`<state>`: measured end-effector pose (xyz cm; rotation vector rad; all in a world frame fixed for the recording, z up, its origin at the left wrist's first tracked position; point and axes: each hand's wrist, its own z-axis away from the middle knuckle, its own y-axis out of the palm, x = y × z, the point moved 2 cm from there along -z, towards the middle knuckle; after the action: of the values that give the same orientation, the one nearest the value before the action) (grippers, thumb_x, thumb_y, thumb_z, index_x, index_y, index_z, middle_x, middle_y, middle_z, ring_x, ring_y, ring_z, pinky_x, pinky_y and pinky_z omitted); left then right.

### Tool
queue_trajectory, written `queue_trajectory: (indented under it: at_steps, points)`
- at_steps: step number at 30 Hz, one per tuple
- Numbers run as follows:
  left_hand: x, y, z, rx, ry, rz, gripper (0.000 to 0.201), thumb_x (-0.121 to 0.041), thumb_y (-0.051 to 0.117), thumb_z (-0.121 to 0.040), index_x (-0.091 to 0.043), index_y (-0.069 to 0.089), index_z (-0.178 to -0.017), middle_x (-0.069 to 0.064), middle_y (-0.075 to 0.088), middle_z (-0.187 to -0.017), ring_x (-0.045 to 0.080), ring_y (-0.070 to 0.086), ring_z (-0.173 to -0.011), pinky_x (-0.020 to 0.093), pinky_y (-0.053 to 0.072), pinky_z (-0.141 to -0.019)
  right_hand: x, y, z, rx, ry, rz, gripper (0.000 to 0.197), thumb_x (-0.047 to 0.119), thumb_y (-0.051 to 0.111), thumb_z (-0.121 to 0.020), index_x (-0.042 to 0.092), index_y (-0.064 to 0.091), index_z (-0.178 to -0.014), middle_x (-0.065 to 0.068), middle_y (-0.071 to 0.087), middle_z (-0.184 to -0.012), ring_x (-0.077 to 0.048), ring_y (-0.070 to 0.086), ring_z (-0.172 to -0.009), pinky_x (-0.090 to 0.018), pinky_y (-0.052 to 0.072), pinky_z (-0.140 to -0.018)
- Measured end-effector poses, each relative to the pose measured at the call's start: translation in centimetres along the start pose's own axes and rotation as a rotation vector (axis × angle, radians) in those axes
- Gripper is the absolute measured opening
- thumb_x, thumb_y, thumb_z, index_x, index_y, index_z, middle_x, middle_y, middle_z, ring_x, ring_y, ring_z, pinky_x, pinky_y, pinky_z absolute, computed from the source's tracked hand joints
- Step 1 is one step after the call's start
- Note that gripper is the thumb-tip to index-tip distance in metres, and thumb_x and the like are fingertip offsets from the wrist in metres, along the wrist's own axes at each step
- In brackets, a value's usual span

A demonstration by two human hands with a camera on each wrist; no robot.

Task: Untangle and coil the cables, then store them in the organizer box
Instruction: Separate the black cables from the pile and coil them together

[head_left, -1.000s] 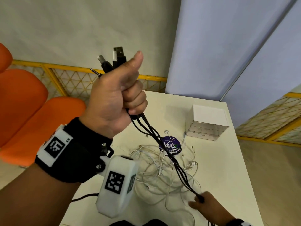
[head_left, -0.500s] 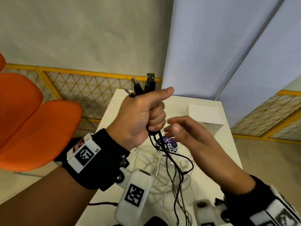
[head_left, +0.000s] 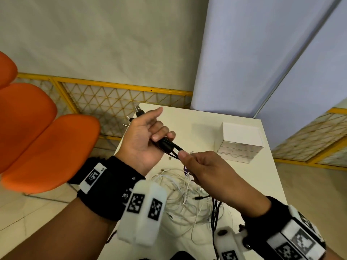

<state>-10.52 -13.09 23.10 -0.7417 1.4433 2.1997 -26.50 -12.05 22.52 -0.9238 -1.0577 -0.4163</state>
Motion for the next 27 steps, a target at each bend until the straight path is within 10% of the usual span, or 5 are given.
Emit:
queue_trajectory:
  at_steps: [13,18,21,24,27]
  points:
    - [2.3,-4.2,-1.8,-0.115,-0.337,-0.143,0.025,-0.019,0.074,-0.081,-0.016,0.055,-0.064,-0.002,0.055,-0.062,0.014,0.057,-0.066,0.038,0.051,-0.084,-1.6,-2.8,0.1,0.171,0.189,-0.042,0.060,0.046,0.047,-0.100,0.022,0.028,-0.049,0.002,0.023,-0.048,-0.015,0.020,-0.041,-0.024,0.016,-0.044]
    - [0.8,-6.4,-2.7,-0.196,-0.005,-0.524,0.025,-0.010,0.074,-0.084,-0.014,0.061,-0.106,0.008,0.067,-0.117,0.027,0.067,-0.106,0.041,0.050,-0.089,-1.5,-4.3,0.6,0.272,0.289,0.088,0.059,0.049,0.047,-0.100,0.021,0.027,-0.052,0.002,0.023,-0.049,-0.017,0.018,-0.043,-0.029,0.013,-0.048]
    - [0.0,-3.9,-1.1,0.180,0.240,-0.928,0.026,-0.018,0.072,-0.088,-0.012,0.066,-0.112,0.002,0.071,-0.116,0.020,0.065,-0.114,0.034,0.050,-0.095,-1.2,-4.9,0.7,0.283,0.332,0.177,0.058,0.052,0.047,-0.098,0.022,0.029,-0.052,0.001,0.025,-0.050,-0.016,0.019,-0.044,-0.025,0.015,-0.045]
    - [1.1,-0.6,1.1,0.635,0.166,-1.136,0.035,-0.038,0.059,-0.094,-0.011,0.066,-0.116,0.002,0.070,-0.114,0.012,0.064,-0.111,0.025,0.051,-0.090,-0.3,-5.2,0.2,0.281,0.327,0.174,0.060,0.052,0.047,-0.098,0.021,0.033,-0.048,0.003,0.026,-0.048,-0.016,0.019,-0.043,-0.023,0.016,-0.043]
    - [2.8,0.8,1.6,0.778,0.160,-1.308,0.040,-0.052,0.043,-0.101,-0.020,0.066,-0.105,0.007,0.069,-0.094,0.020,0.064,-0.088,0.034,0.052,-0.078,0.9,-5.9,-0.1,0.267,0.313,0.092,0.061,0.033,0.046,-0.101,0.019,0.040,-0.043,0.003,0.025,-0.047,-0.015,0.018,-0.042,-0.023,0.014,-0.045]
